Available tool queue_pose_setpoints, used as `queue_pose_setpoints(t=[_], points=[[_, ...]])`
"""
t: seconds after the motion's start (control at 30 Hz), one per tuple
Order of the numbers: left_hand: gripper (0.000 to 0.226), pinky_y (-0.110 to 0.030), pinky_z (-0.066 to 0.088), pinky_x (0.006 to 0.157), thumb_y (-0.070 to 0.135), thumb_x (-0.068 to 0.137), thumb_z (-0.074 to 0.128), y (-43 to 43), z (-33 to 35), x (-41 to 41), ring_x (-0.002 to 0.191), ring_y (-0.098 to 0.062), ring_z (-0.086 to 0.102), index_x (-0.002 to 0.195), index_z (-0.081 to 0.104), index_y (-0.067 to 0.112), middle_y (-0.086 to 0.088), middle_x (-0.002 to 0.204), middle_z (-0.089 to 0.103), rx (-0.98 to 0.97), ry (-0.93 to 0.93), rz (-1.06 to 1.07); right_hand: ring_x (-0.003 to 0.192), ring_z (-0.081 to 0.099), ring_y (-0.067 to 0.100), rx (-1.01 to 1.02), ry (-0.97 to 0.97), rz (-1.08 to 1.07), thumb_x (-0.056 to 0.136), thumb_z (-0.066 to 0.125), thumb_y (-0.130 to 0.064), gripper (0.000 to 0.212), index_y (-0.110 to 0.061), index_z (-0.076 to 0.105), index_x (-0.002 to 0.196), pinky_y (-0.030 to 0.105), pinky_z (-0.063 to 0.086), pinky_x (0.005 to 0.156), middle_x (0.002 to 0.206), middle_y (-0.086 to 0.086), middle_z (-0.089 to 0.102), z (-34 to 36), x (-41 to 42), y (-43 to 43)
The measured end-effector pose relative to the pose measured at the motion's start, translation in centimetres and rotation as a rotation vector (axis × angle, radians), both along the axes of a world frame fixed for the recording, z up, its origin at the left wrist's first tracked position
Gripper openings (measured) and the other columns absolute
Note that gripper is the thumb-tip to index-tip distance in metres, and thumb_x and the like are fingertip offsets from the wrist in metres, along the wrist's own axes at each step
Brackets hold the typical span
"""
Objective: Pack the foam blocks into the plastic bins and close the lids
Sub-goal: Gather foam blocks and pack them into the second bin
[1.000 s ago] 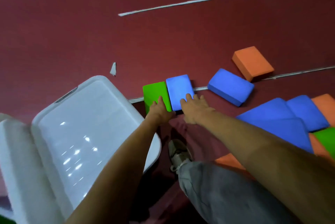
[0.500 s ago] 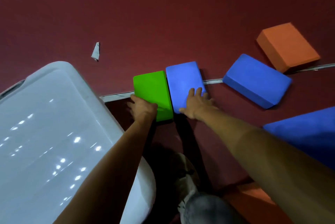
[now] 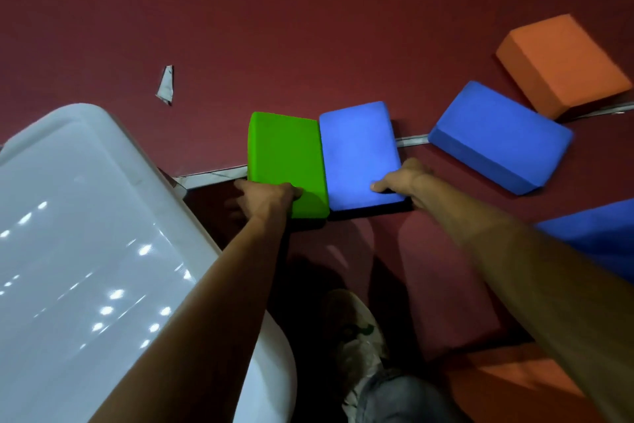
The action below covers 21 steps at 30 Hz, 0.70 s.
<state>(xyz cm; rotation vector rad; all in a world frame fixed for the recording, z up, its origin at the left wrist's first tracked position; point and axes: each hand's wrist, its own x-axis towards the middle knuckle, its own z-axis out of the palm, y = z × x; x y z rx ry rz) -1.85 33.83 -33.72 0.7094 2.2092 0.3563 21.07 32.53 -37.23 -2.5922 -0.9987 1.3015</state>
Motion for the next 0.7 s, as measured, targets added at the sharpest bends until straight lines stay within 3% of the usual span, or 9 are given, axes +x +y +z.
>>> queue_pose_setpoints(t=[0.07, 0.13, 0.2, 0.23, 0.3, 0.37, 0.47, 0.57, 0.7], points=[[0.084, -0.045, 0.051, 0.097, 0.024, 0.068, 0.088, -0.3, 1.4, -0.3, 0.121, -0.042, 0.054, 0.132, 0.035, 0.012, -0.026, 0.134, 0.049, 0.080, 0.050, -0.046, 0.136, 0.043, 0.034, 0.032, 0.014, -0.033, 0.074, 0.086, -0.033, 0.088, -0.003, 0.042, 0.143, 0.041, 0.043, 0.108, 0.149, 0.018, 0.043, 0.7, 0.1, -0.4], [0.073, -0.045, 0.053, 0.094, 0.020, 0.073, 0.083, -0.6, 2.2, -0.8, 0.116, -0.041, 0.057, 0.129, 0.037, 0.013, -0.022, 0.126, 0.057, 0.098, 0.084, -0.053, 0.130, 0.049, 0.034, 0.096, 0.151, -0.120, 0.076, 0.085, -0.024, 0.098, -0.005, 0.025, 0.151, 0.044, 0.049, 0.099, 0.149, 0.014, 0.042, 1.4, -0.5, -1.0], [0.076, -0.045, 0.052, 0.095, 0.021, 0.070, 0.086, -0.7, 2.8, -1.1, 0.115, -0.042, 0.057, 0.127, 0.037, 0.015, -0.022, 0.123, 0.056, 0.114, 0.084, -0.055, 0.129, 0.050, 0.033, 0.139, 0.285, -0.177, 0.080, 0.082, -0.019, 0.105, -0.007, 0.010, 0.155, 0.045, 0.050, 0.094, 0.150, 0.009, 0.038, 2.2, -1.7, -1.6], [0.081, -0.045, 0.049, 0.097, 0.024, 0.066, 0.089, -0.8, 3.4, -1.0, 0.116, -0.043, 0.054, 0.127, 0.036, 0.017, -0.023, 0.125, 0.054, 0.121, 0.102, -0.093, 0.131, 0.048, 0.032, 0.158, 0.291, -0.173, 0.079, 0.083, -0.022, 0.109, -0.007, 0.007, 0.155, 0.045, 0.048, 0.099, 0.151, 0.007, 0.035, 2.5, -2.6, -1.7], [0.090, -0.044, 0.040, 0.103, 0.032, 0.065, 0.089, -1.1, 4.9, 0.0, 0.125, -0.044, 0.043, 0.132, 0.032, 0.018, -0.027, 0.133, 0.045, 0.163, 0.178, -0.199, 0.131, 0.046, 0.030, 0.262, 0.221, -0.133, 0.062, 0.086, -0.041, 0.115, -0.006, 0.016, 0.146, 0.043, 0.043, 0.107, 0.144, 0.007, 0.039, 3.8, -4.8, -1.8], [0.093, -0.044, 0.038, 0.104, 0.037, 0.067, 0.087, -1.0, 6.6, 1.1, 0.131, -0.045, 0.035, 0.138, 0.030, 0.018, -0.027, 0.136, 0.040, 0.211, 0.205, -0.252, 0.123, 0.049, 0.034, 0.390, 0.095, -0.147, 0.042, 0.078, -0.057, 0.106, -0.014, 0.031, 0.126, 0.044, 0.043, 0.105, 0.131, 0.009, 0.046, 5.6, -6.6, -1.8], [0.098, -0.043, 0.038, 0.103, 0.040, 0.069, 0.086, -0.9, 10.1, 2.5, 0.132, -0.041, 0.038, 0.143, 0.029, 0.012, -0.025, 0.137, 0.045, 0.199, 0.192, -0.211, 0.125, 0.041, 0.037, 0.429, -0.130, -0.068, 0.056, 0.083, -0.051, 0.089, -0.013, 0.040, 0.124, 0.042, 0.038, 0.106, 0.132, 0.013, 0.045, 10.3, -7.5, -2.5], [0.087, -0.038, 0.035, 0.101, 0.042, 0.067, 0.084, -1.3, 13.7, 2.8, 0.126, -0.039, 0.045, 0.131, 0.036, 0.007, -0.023, 0.129, 0.056, 0.225, 0.209, -0.211, 0.123, 0.038, 0.036, 0.503, -0.349, 0.126, 0.065, 0.079, -0.048, 0.079, -0.011, 0.043, 0.125, 0.041, 0.038, 0.099, 0.130, 0.013, 0.044, 15.0, -6.6, -3.7], [0.084, -0.042, 0.038, 0.098, 0.048, 0.067, 0.077, -3.5, 19.8, 3.8, 0.121, -0.040, 0.046, 0.130, 0.037, 0.008, -0.021, 0.125, 0.056, 0.313, 0.276, -0.353, 0.120, 0.040, 0.035, 0.554, -0.434, 0.271, 0.067, 0.076, -0.054, 0.079, -0.007, 0.049, 0.125, 0.042, 0.044, 0.093, 0.126, 0.015, 0.047, 21.2, -5.6, -5.1]])
